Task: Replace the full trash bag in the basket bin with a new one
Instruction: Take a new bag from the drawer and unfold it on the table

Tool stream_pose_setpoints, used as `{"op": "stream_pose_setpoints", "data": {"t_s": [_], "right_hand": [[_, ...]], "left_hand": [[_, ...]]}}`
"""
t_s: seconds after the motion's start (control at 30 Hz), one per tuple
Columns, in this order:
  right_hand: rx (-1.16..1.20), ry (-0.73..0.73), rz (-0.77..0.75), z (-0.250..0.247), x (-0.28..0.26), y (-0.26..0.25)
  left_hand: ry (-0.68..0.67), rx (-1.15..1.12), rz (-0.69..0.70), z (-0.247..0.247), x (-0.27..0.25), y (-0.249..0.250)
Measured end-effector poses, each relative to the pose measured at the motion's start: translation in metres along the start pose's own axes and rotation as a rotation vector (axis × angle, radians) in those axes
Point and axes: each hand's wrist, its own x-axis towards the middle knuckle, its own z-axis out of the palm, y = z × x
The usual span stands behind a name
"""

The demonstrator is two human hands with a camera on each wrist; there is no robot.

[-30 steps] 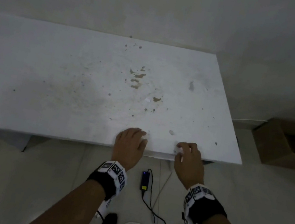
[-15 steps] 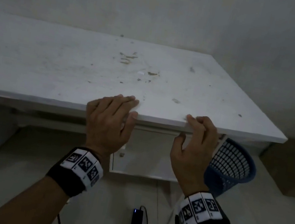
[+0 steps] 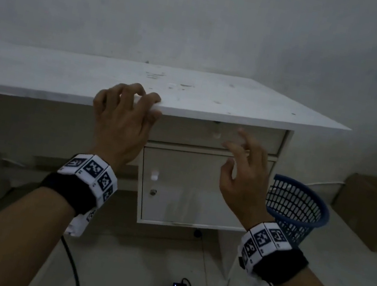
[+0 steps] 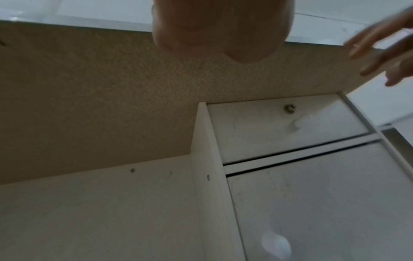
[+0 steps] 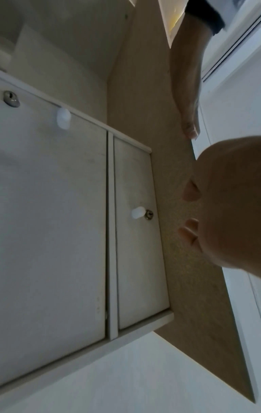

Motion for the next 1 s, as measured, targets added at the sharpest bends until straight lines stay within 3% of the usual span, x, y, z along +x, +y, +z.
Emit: {"op": "stream_pose_setpoints", "data": {"t_s": [0.07, 0.2, 0.33, 0.5, 0.63, 0.7, 0.9, 1.0], "right_hand": [[-0.009, -0.048, 0.044, 0.008, 0.0, 0.008], [-0.031, -0.286, 0.352, 0.034, 0.02, 0.022], [-0.162, -0.381, 0.442, 0.06, 0.049, 0.018], [-0.302, -0.203, 0.359, 0.063, 0.053, 0.004], [-0.37, -0.446, 0.208, 0.046, 0.059, 0.001], [-0.325, -0.517, 0.232, 0.028, 0.059, -0.001], [-0.308, -0.545, 0.29, -0.029, 0.033, -0.03], [-0.161, -0.606, 0.331, -0.044, 0.023, -0.028]], "left_hand": [[0.021, -0.009, 0.005, 0.004, 0.0, 0.0], [0.014, -0.02, 0.021, 0.005, 0.001, -0.002], [0.005, -0.033, 0.017, 0.003, 0.001, -0.003], [-0.035, -0.06, 0.012, -0.002, 0.0, -0.001], [-0.145, -0.041, 0.069, -0.009, 0.002, -0.006], [-0.223, -0.05, 0.073, -0.013, 0.002, -0.006], [-0.379, -0.118, 0.068, -0.024, 0.004, -0.007], [-0.451, -0.122, 0.108, -0.03, 0.006, -0.012]]}}
